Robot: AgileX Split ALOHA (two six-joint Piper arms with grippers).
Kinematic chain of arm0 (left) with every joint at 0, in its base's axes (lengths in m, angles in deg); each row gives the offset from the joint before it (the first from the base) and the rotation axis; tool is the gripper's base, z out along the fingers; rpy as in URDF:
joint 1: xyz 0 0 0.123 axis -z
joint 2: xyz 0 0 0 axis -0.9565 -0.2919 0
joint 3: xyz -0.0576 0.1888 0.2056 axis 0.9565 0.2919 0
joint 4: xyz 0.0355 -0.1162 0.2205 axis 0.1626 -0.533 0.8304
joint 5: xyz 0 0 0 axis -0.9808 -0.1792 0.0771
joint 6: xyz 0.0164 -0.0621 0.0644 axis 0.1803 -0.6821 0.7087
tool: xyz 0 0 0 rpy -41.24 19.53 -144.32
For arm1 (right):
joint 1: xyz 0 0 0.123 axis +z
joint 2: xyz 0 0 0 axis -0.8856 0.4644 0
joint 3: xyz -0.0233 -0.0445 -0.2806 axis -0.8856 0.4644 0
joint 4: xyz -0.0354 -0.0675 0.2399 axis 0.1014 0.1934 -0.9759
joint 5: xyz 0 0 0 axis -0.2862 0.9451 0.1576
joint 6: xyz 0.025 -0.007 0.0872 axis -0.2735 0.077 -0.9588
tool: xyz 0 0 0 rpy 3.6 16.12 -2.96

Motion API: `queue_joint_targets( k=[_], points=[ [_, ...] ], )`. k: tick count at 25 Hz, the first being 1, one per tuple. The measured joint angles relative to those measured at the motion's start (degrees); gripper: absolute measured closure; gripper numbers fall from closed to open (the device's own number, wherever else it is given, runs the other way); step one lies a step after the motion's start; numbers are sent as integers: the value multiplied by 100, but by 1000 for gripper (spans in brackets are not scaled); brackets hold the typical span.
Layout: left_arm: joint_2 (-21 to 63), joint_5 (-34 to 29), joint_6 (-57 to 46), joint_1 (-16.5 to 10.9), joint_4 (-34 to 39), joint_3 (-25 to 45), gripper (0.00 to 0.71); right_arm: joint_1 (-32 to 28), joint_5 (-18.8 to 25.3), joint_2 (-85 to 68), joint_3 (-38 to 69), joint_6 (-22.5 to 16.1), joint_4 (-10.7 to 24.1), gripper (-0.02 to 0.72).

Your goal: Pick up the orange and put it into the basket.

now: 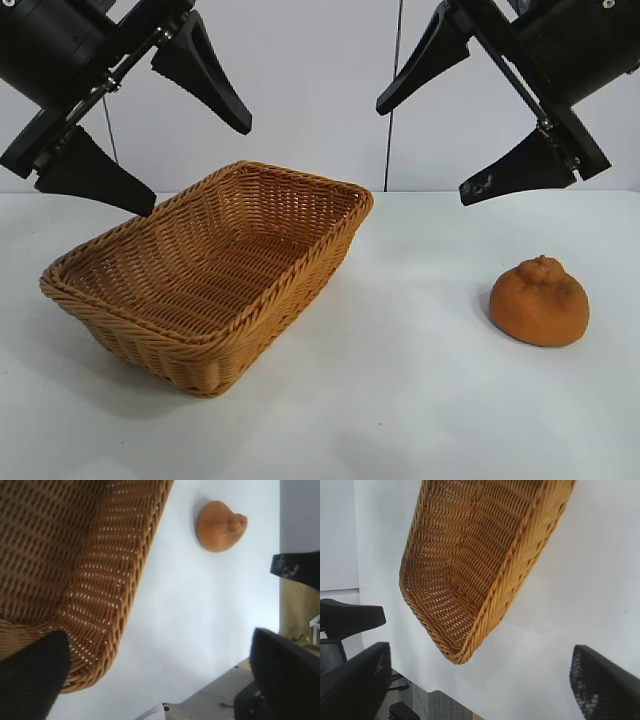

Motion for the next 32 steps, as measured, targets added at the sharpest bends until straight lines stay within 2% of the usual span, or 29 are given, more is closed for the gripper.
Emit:
queue_joint_targets(
  k=[4, 10, 14, 18, 22, 26, 29, 32],
  points=[
    [0, -122, 0, -19, 0, 0, 17, 0, -11, 0, 0, 0, 0, 39],
    [155, -736, -234, -208, 113, 0, 17, 0, -17, 0, 0, 0, 0, 39],
    [600, -1120, -820, -226, 766, 7, 17, 0, -17, 0, 0, 0, 0, 39],
    [1168, -1246, -1907, -219, 1490, 251, 17, 0, -17, 0, 0, 0, 0, 39],
    [1577, -956, -3314, 69, 2110, 745, 17, 0, -17, 0, 0, 0, 0, 39],
    [1624, -44, -4688, 469, 2527, 1304, 17, 0, -11, 0, 0, 0, 0, 39],
    [1524, 543, -5508, 504, 2812, 1492, 17, 0, -11, 0, 0, 0, 0, 39],
    [1299, 813, -5884, 510, 2904, 1504, 17, 0, -11, 0, 0, 0, 0, 39]
  ],
)
